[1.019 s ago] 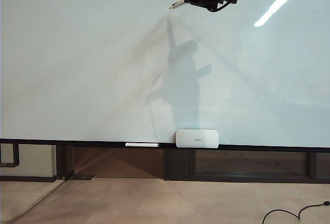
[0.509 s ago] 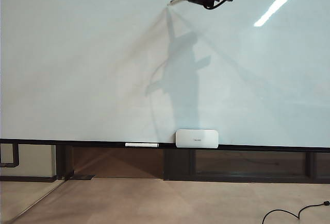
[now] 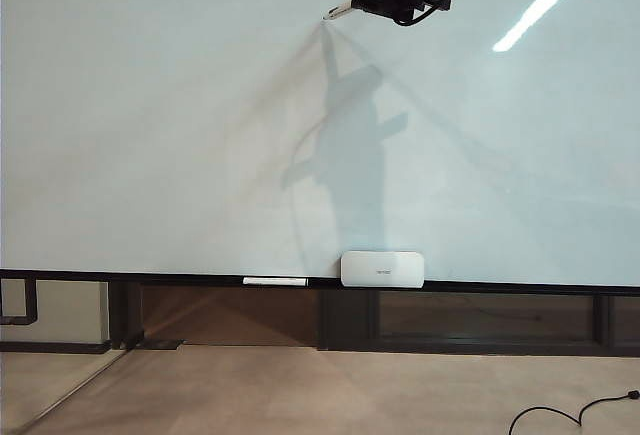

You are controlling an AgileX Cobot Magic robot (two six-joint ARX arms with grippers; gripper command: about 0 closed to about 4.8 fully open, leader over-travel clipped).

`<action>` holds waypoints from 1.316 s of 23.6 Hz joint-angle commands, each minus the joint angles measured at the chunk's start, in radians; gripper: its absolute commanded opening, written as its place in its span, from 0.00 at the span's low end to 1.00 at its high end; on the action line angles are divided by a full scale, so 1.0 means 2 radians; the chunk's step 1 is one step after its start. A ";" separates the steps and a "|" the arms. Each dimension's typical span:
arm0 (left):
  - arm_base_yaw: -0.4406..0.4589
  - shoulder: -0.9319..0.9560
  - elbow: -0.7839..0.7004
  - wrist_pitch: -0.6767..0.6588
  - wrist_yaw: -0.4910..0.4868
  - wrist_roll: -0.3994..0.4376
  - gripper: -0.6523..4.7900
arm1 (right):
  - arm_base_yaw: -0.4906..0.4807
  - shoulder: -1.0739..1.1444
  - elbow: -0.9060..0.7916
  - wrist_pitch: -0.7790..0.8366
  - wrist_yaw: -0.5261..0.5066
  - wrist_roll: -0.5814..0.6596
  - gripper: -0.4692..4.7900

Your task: Reach to the right to find the marker pen, pick it up, and write the number 12 on the whiteboard.

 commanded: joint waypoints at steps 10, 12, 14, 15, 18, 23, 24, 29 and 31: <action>-0.007 -0.001 0.003 0.006 0.017 -0.008 0.11 | 0.000 -0.002 0.006 0.030 0.006 0.000 0.09; -0.007 -0.001 0.003 0.006 0.022 -0.009 0.11 | 0.000 -0.001 0.006 0.032 0.008 0.000 0.09; -0.007 0.001 0.003 0.006 0.022 -0.009 0.11 | 0.000 0.001 0.007 0.031 0.013 0.000 0.09; -0.007 0.001 0.003 0.006 0.022 -0.009 0.11 | 0.000 0.002 0.007 0.031 0.013 0.000 0.09; -0.007 0.002 0.003 0.005 0.020 -0.007 0.11 | -0.001 0.002 0.006 0.025 0.013 -0.001 0.09; -0.007 0.002 0.003 0.005 0.020 -0.005 0.11 | -0.002 0.002 0.006 0.021 0.013 -0.004 0.09; -0.007 0.002 0.003 0.005 0.020 -0.005 0.11 | -0.002 0.002 0.006 0.018 0.013 -0.003 0.09; -0.007 0.002 0.003 0.005 0.020 -0.002 0.11 | -0.005 0.002 0.006 -0.004 0.013 -0.006 0.09; -0.006 0.002 0.003 0.004 0.020 0.006 0.11 | -0.005 0.002 0.006 -0.014 0.012 -0.016 0.09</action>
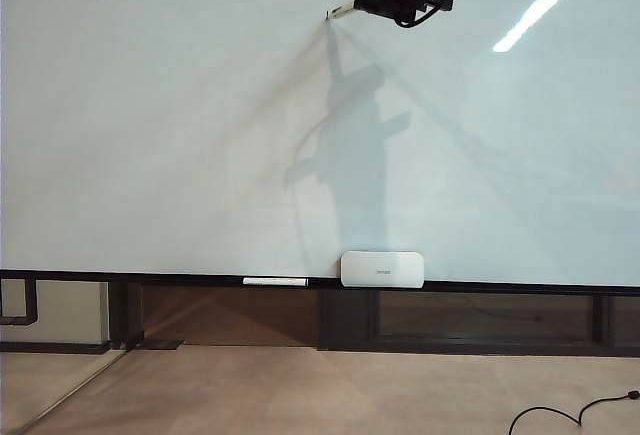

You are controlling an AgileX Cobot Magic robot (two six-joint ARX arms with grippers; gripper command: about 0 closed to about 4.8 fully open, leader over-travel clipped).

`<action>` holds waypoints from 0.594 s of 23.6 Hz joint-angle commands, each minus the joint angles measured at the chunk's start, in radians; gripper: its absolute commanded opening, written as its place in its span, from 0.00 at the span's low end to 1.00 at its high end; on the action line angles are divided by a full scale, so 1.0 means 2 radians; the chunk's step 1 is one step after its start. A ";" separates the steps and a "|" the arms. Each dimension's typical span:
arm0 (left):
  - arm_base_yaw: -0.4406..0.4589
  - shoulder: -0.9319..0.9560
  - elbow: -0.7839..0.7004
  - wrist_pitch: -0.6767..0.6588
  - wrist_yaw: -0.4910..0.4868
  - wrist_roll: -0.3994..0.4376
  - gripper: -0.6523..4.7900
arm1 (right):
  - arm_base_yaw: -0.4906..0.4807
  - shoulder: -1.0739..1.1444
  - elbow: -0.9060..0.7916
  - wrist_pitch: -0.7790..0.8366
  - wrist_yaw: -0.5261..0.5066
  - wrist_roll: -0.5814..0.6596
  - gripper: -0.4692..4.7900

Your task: Reach to the right to find the marker pen, pick it up, and write the number 12 on the whiteboard.

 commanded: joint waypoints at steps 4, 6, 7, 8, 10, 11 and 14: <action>0.000 -0.001 0.003 0.004 0.001 0.013 0.11 | -0.001 0.003 0.003 -0.024 0.000 -0.021 0.09; 0.000 -0.001 0.003 0.002 0.002 0.013 0.11 | -0.001 0.007 0.003 -0.028 0.001 -0.021 0.09; 0.000 -0.001 0.003 0.002 0.002 0.013 0.11 | -0.001 0.011 0.003 -0.028 0.001 -0.021 0.09; 0.000 -0.001 0.003 0.001 0.002 0.014 0.11 | -0.001 0.013 0.003 -0.033 0.001 -0.021 0.09; 0.000 -0.001 0.003 -0.001 0.002 0.018 0.11 | -0.001 0.019 0.003 -0.040 0.001 -0.021 0.09; 0.000 -0.001 0.003 -0.003 0.001 0.019 0.11 | -0.001 0.022 0.003 -0.042 0.001 -0.021 0.09; 0.000 -0.001 0.003 -0.005 0.001 0.021 0.11 | -0.001 0.029 0.002 -0.047 0.005 -0.021 0.09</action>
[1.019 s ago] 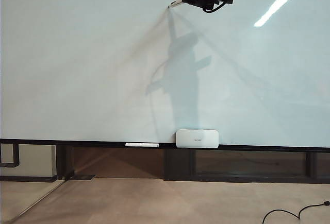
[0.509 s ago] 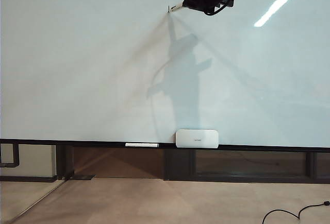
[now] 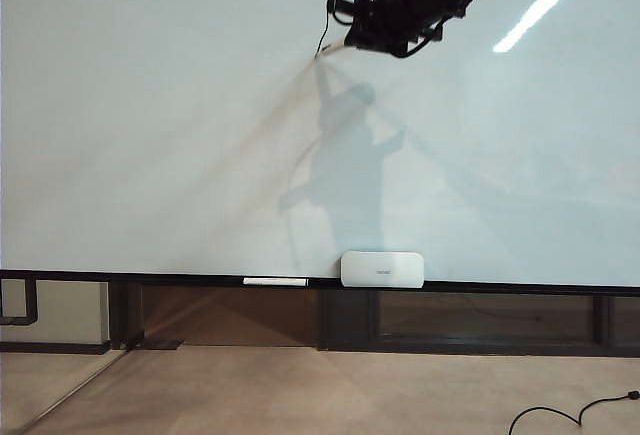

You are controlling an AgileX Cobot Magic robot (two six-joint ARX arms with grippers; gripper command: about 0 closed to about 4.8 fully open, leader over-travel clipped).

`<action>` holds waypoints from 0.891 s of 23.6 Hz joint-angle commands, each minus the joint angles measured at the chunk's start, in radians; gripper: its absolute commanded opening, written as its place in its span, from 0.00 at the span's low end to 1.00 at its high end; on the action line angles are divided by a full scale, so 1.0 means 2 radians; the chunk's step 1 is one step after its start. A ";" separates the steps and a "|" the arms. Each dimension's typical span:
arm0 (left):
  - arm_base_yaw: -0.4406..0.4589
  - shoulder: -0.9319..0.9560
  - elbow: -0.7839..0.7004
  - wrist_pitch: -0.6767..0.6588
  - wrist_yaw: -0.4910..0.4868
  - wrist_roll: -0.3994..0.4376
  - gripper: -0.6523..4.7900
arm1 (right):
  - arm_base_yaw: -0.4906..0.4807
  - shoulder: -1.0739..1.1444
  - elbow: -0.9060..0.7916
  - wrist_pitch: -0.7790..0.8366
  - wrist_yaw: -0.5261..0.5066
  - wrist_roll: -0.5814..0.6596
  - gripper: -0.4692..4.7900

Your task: Reach to the right to find the marker pen, pick it up, and write the number 12 on the whiteboard.

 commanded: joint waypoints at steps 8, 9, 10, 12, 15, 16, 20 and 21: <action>0.000 -0.001 0.003 0.001 -0.006 0.005 0.11 | -0.002 0.009 0.001 -0.013 0.020 -0.002 0.09; 0.000 -0.001 0.003 0.001 -0.006 0.005 0.11 | -0.002 0.009 0.001 -0.013 0.019 -0.002 0.09; 0.000 -0.001 0.003 0.001 -0.005 0.005 0.11 | -0.002 0.009 0.001 -0.013 0.018 -0.002 0.09; 0.000 -0.001 0.003 0.000 0.001 0.003 0.11 | -0.002 0.009 0.001 -0.013 0.018 -0.002 0.09; 0.000 -0.001 0.003 -0.002 0.004 0.002 0.11 | -0.002 0.011 0.001 -0.017 0.018 -0.002 0.09; 0.000 -0.001 0.003 -0.003 0.004 0.002 0.11 | -0.002 0.011 0.001 -0.019 0.018 -0.002 0.09; 0.000 -0.001 0.003 -0.007 0.004 0.001 0.11 | -0.002 0.010 0.001 -0.024 0.008 -0.002 0.09; 0.000 -0.001 0.003 -0.007 0.005 0.001 0.11 | -0.001 0.007 0.001 -0.025 0.005 -0.002 0.09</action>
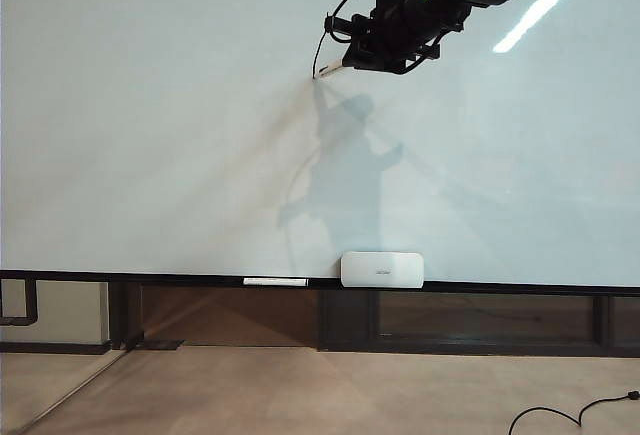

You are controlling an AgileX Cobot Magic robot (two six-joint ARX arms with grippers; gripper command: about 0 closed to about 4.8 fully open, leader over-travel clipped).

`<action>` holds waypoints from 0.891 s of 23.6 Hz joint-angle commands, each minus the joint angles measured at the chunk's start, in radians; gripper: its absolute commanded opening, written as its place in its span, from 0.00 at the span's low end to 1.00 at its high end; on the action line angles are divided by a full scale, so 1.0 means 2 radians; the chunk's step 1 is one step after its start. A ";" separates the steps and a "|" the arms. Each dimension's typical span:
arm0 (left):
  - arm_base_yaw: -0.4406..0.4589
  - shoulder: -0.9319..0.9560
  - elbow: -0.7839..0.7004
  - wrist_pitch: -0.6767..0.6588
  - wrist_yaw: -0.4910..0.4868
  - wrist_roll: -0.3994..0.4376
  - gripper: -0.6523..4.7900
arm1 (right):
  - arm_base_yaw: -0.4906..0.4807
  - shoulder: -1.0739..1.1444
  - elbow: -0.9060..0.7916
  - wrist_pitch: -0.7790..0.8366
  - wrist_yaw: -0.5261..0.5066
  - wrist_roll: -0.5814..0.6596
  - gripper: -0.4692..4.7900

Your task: Reach to the right to find the marker pen, pick it up, and write the number 12 on the whiteboard.

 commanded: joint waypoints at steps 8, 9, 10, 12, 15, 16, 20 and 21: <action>-0.006 -0.001 0.003 0.001 0.029 -0.023 0.11 | 0.015 -0.053 -0.017 -0.005 0.011 -0.016 0.09; -0.011 -0.001 0.003 0.001 0.028 -0.023 0.11 | 0.017 -0.063 -0.023 -0.005 0.011 -0.020 0.09; -0.015 -0.001 0.003 0.002 0.027 -0.023 0.11 | 0.017 -0.071 -0.027 -0.006 0.008 -0.022 0.09; -0.027 -0.001 0.003 0.003 0.025 -0.023 0.11 | 0.017 -0.082 -0.030 -0.007 0.008 -0.026 0.09; -0.045 -0.001 0.003 0.003 0.014 -0.021 0.11 | 0.016 -0.090 -0.030 0.000 0.013 -0.033 0.09; -0.049 -0.001 0.003 0.003 0.014 -0.021 0.11 | 0.015 -0.092 -0.029 0.002 0.021 -0.035 0.09; -0.055 -0.001 0.003 0.001 0.015 -0.023 0.11 | 0.013 -0.093 -0.029 0.005 0.030 -0.041 0.09; -0.055 -0.001 0.003 0.000 0.016 -0.023 0.11 | 0.013 -0.093 -0.028 0.005 0.031 -0.041 0.09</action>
